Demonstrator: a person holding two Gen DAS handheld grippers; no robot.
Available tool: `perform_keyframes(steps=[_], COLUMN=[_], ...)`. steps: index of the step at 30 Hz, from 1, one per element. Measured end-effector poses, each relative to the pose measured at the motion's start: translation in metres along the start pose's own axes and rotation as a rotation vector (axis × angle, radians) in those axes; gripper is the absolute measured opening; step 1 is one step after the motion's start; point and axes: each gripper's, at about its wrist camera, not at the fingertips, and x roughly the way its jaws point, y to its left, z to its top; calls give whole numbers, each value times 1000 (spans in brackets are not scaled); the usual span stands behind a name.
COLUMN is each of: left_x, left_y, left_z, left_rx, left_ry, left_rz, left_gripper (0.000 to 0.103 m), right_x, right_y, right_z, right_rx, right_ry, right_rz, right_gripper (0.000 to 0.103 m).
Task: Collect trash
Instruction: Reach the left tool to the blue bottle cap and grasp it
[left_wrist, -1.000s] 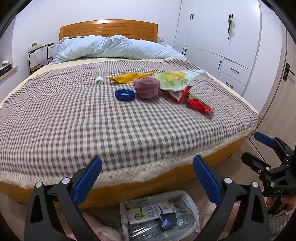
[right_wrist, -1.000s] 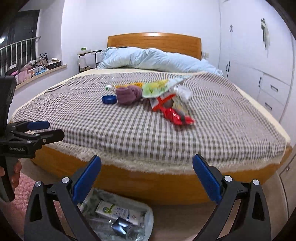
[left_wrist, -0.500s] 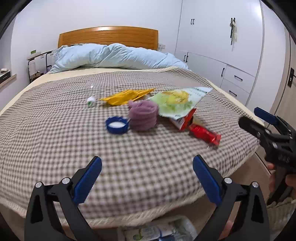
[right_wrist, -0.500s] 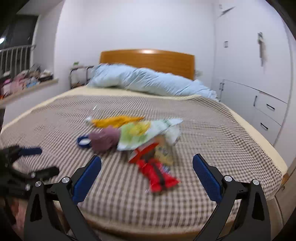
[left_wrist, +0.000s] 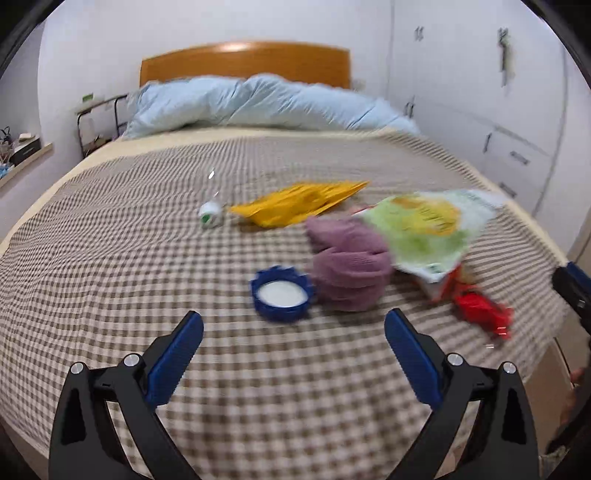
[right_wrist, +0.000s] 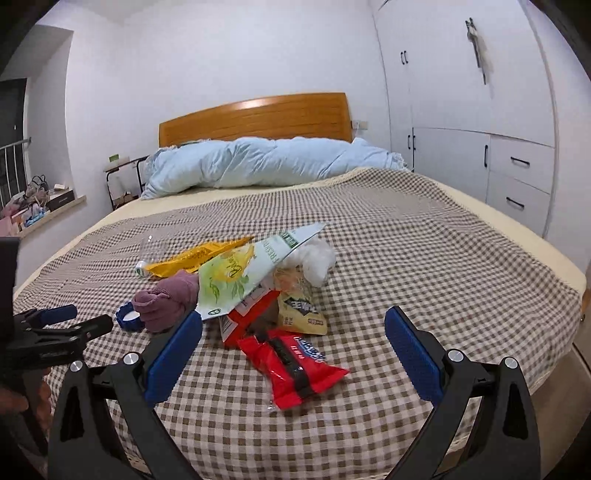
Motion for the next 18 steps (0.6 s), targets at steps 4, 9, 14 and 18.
perform_keyframes(steps=[4,9,14,18], left_x=[30,71,77,64], left_y=[5,13,16,26], left_z=[9,13,21,32], left_rx=[47,35,56,64], left_ry=[59,170,136,94], left_rz=[59,49,3,-13], left_gripper=[94,77,51,51], right_x=[11,23,30,29], right_y=[11,21,35,50], right_z=[1,1,-1,-1], right_rx=[-34,-33,-55,-111], right_ry=[13,24,13,-20], right_rz=[-7,5,1,-8], right_gripper=[95,95,95,95])
